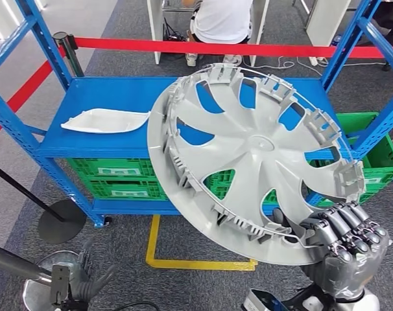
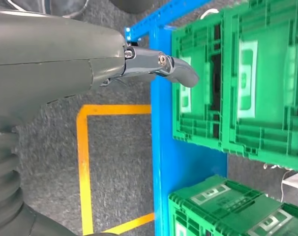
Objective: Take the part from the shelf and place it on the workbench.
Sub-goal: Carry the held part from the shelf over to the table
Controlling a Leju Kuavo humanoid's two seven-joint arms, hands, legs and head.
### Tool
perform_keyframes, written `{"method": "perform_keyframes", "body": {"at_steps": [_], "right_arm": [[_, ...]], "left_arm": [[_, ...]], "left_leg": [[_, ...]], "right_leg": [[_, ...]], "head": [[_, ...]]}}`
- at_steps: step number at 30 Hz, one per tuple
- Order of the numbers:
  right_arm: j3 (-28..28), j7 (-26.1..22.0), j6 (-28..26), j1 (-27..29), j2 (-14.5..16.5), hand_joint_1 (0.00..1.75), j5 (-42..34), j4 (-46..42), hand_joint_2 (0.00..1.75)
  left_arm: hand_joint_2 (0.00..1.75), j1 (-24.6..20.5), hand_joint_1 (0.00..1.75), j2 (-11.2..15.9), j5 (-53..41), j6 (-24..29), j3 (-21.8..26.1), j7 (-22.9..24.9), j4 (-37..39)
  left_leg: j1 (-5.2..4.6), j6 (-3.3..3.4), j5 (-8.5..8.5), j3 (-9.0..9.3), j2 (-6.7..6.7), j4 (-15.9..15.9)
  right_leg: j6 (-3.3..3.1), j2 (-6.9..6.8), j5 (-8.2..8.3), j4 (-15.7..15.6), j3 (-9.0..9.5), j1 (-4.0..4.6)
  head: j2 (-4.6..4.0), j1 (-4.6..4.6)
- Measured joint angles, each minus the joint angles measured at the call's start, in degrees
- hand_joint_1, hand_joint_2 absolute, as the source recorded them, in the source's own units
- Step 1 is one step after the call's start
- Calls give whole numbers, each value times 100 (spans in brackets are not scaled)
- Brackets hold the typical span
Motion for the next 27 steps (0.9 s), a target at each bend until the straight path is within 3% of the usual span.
{"method": "perform_keyframes", "body": {"at_steps": [1, 3, 4, 5, 6, 8, 10, 11, 12, 14, 15, 16, 18, 19, 20, 21, 22, 24, 26, 27], "right_arm": [[-1, 0, 0, 1, 0, 175, 0, 0, 175], [-2, 0, 0, 1, 0, 175, 3, -1, 175], [-2, 0, 0, 2, 0, 175, 8, -1, 175], [-3, 0, 0, 6, 0, 175, 15, -1, 175], [-3, 0, 0, 12, 0, 175, 24, 0, 175], [-3, 0, 0, 27, 0, 175, 47, -1, 175], [2, -1, 0, 35, 2, 175, 79, -1, 175], [5, -1, 0, 45, 4, 175, 92, -1, 175], [7, -1, 0, 61, 7, 175, 103, -1, 175], [8, 0, 1, 101, 10, 175, 126, 0, 175], [7, 0, 1, 116, 12, 175, 139, 0, 175], [8, -1, 1, 129, 16, 175, 157, 0, 175], [9, -1, 1, 158, 25, 175, 189, 0, 175], [9, -1, 2, 175, 28, 175, 207, 0, 175], [9, 0, 1, 192, 32, 175, 220, 0, 175], [8, 0, 1, 210, 37, 175, 231, 0, 175], [8, 0, 1, 225, 44, 175, 239, 0, 175], [7, 0, 0, 245, 61, 175, 249, -1, 175], [7, -1, 0, 254, 82, 175, 263, -2, 175], [7, -1, 0, 260, 93, 175, 275, -2, 175]], "left_arm": [[175, -1, 0, 1, 2, 1, -1, 0, 1], [175, -3, 0, 10, 3, 0, -2, 1, 1], [175, -3, 0, 10, 3, -3, -2, 1, 1], [175, -4, 0, 11, 1, -6, -3, 1, 2], [175, -8, 0, 13, -1, -8, -4, 1, 3], [175, -26, 0, 17, -1, -8, -7, 1, 5], [175, -52, 0, 21, -3, -1, -15, 1, 7], [175, -67, 0, 23, -5, 6, -21, 1, 10], [175, -80, 0, 26, -6, 13, -28, 0, 15], [175, -93, 0, 35, -8, 21, -42, 1, 33], [175, -93, 0, 41, -9, 22, -49, 1, 45], [175, -96, 0, 46, -10, 24, -54, 2, 59], [175, -116, 0, 51, -14, 30, -72, 1, 86], [175, -128, 0, 52, -16, 33, -82, 1, 101], [175, -136, 0, 55, -17, 36, -92, 1, 117], [175, -142, 0, 60, -18, 38, -99, 1, 134], [175, -148, 0, 63, -18, 40, -102, 0, 150], [175, -169, 0, 66, -18, 40, -109, 0, 170], [175, -196, 0, 64, -19, 40, -119, 0, 184], [175, -205, 0, 62, -19, 44, -125, 0, 194]], "left_leg": [[5, 43, 62, -64, 20, -4], [-14, 88, 189, -219, 46, 3], [-28, 95, 258, -307, 57, 8], [-41, 98, 325, -397, 71, 14], [-54, 95, 391, -485, 83, 19], [-73, 78, 515, -635, 96, 27], [-94, 38, 630, -731, 98, 40], [-97, 14, 688, -756, 98, 40], [-96, -14, 744, -775, 99, 34], [-77, -81, 779, -818, 93, 37], [-68, -121, 649, -856, 84, 113], [-59, -160, 406, -919, 76, 295], [-35, -223, -226, -1086, 67, 970], [-24, -246, -419, -1156, 67, 1348], [-14, -265, -460, -1171, 67, 1618], [-4, -279, -364, -1108, 66, 1714], [7, -291, -195, -959, 66, 1619], [33, -317, 38, -432, 57, 953], [35, -284, -39, 11, 24, 262], [25, -247, -99, 89, 8, 95]], "right_leg": [[20, -6, -246, 216, -75, -3], [44, -17, -839, 941, -247, 0], [49, -17, -998, 1300, -292, 2], [46, -17, -1007, 1531, -279, 5], [33, -18, -886, 1580, -180, 9], [-25, -22, -585, 1093, 306, 29], [-84, -39, -649, 173, 981, 61], [-101, -45, -745, -164, 1185, 77], [-110, -48, -809, -345, 1267, 91], [-166, -52, -744, -370, 1169, 89], [-212, -58, -686, -367, 1113, 81], [-255, -64, -614, -371, 1060, 68], [-299, -67, -471, -363, 917, 61], [-301, -66, -397, -354, 833, 60], [-295, -65, -330, -338, 732, 56], [-280, -64, -272, -312, 632, 49], [-258, -63, -225, -277, 532, 38], [-197, -58, -156, -180, 356, 19], [-126, -56, -86, -92, 226, 24], [-91, -57, -41, -72, 182, 29]], "head": [[-1, 10], [-1, 32], [-1, 38], [-1, 42], [-1, 43], [0, 42], [0, 41], [0, 40], [0, 40], [-1, 38], [-1, 27], [-1, 11], [-1, -16], [0, -20], [0, -19], [0, -20], [-1, -20], [-1, -23], [0, -25], [0, -25]]}}
